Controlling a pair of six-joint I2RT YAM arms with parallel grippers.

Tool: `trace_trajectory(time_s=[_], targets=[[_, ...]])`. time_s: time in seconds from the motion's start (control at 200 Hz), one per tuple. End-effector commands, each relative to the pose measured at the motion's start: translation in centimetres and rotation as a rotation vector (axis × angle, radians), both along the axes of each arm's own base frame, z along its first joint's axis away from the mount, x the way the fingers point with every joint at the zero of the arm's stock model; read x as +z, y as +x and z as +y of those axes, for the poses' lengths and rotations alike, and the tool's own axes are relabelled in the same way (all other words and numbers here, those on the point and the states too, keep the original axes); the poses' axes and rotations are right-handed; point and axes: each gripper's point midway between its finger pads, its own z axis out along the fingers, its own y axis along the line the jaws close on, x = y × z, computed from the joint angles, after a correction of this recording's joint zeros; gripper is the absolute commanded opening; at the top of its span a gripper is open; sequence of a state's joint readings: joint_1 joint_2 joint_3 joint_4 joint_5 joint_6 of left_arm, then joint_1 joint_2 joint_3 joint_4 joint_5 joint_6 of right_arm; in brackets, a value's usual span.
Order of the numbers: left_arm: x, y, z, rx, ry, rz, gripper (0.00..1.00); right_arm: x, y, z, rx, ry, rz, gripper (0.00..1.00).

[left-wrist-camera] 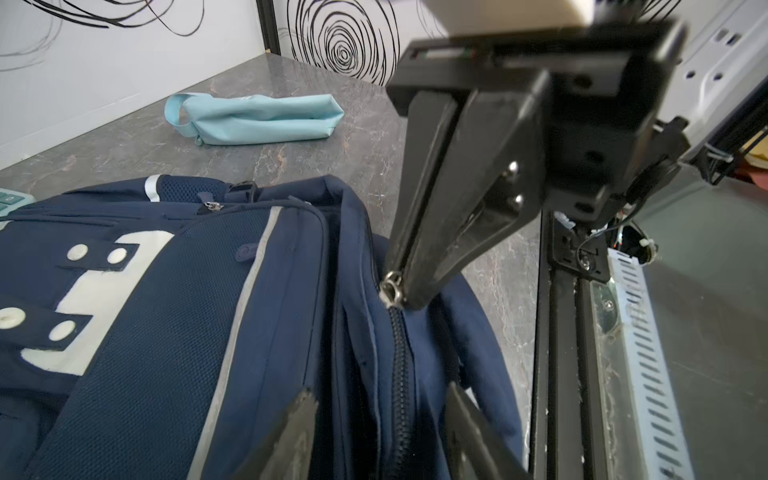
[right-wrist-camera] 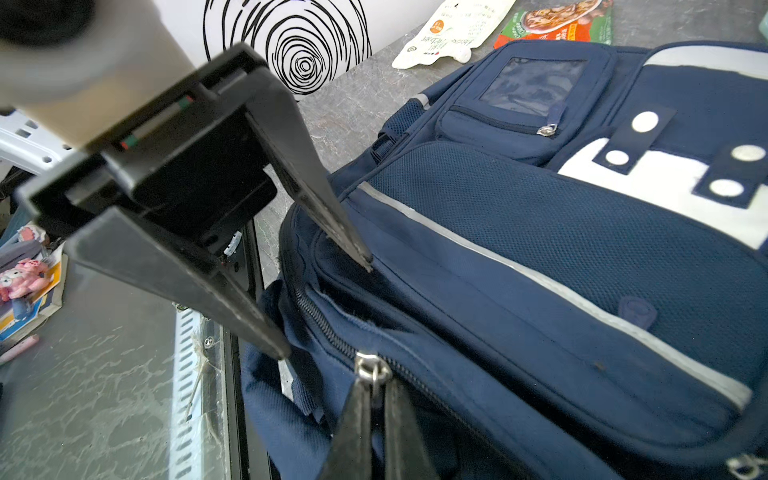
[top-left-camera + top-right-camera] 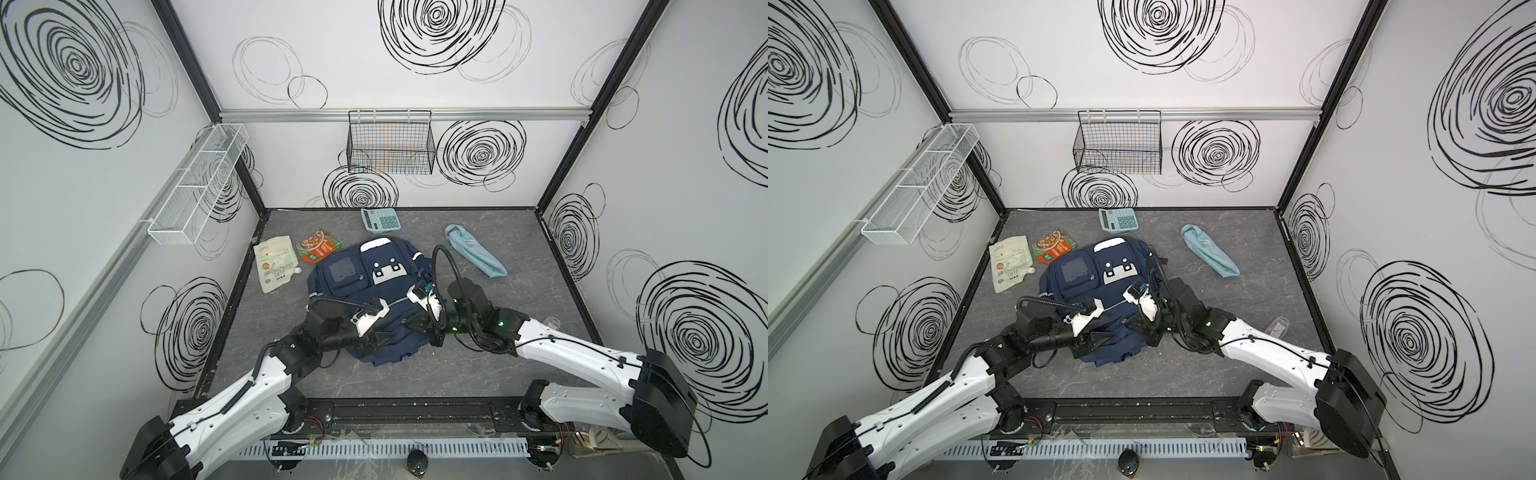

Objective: Pack the student bag

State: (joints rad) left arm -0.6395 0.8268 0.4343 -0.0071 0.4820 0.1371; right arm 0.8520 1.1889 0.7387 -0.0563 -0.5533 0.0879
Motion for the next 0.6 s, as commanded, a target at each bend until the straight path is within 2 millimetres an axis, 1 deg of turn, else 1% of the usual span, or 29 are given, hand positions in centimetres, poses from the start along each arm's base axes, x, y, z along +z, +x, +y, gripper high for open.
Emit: trace_trajectory(time_s=[0.0,0.07,0.115,0.16,0.22,0.245,0.265,0.28,0.385,0.47,0.54,0.595], targets=[[0.3,0.0,-0.4,-0.033,0.009,-0.032,0.53,3.0,-0.2,1.5,0.054,0.042,-0.043,0.00],[0.2,0.2,-0.5,-0.031,0.015,-0.037,0.49,2.9,-0.8,1.8,0.077,0.031,-0.018,0.00],[0.0,0.5,-0.5,-0.021,0.023,-0.038,0.43,2.7,-1.1,1.9,0.089,0.015,0.001,0.00],[0.0,0.8,-0.4,-0.008,0.031,-0.042,0.32,2.6,-1.5,2.0,0.098,-0.006,0.019,0.00],[0.0,1.1,-0.2,0.008,0.038,-0.050,0.12,2.2,-1.6,1.9,0.099,-0.042,0.041,0.00],[0.0,1.1,-0.1,0.014,0.040,-0.056,0.07,2.0,-1.5,1.8,0.092,-0.059,0.049,0.00],[0.0,1.2,0.0,0.019,0.041,-0.061,0.04,1.8,-1.4,1.7,0.083,-0.073,0.052,0.00],[0.0,1.3,0.2,0.027,0.043,-0.063,0.00,1.7,-1.3,1.6,0.074,-0.083,0.054,0.00],[-0.2,2.3,1.5,0.119,0.065,-0.086,0.00,0.6,-0.4,0.1,-0.002,-0.143,0.086,0.00],[-0.4,2.9,2.5,0.174,0.090,-0.108,0.00,-0.7,0.3,-1.5,-0.066,-0.172,0.157,0.00],[-0.1,3.0,2.9,0.196,0.093,-0.126,0.00,-1.8,1.0,-3.2,-0.125,-0.195,0.212,0.00],[0.6,2.9,3.0,0.196,0.083,-0.146,0.00,-2.7,1.6,-4.7,-0.179,-0.218,0.255,0.00]])
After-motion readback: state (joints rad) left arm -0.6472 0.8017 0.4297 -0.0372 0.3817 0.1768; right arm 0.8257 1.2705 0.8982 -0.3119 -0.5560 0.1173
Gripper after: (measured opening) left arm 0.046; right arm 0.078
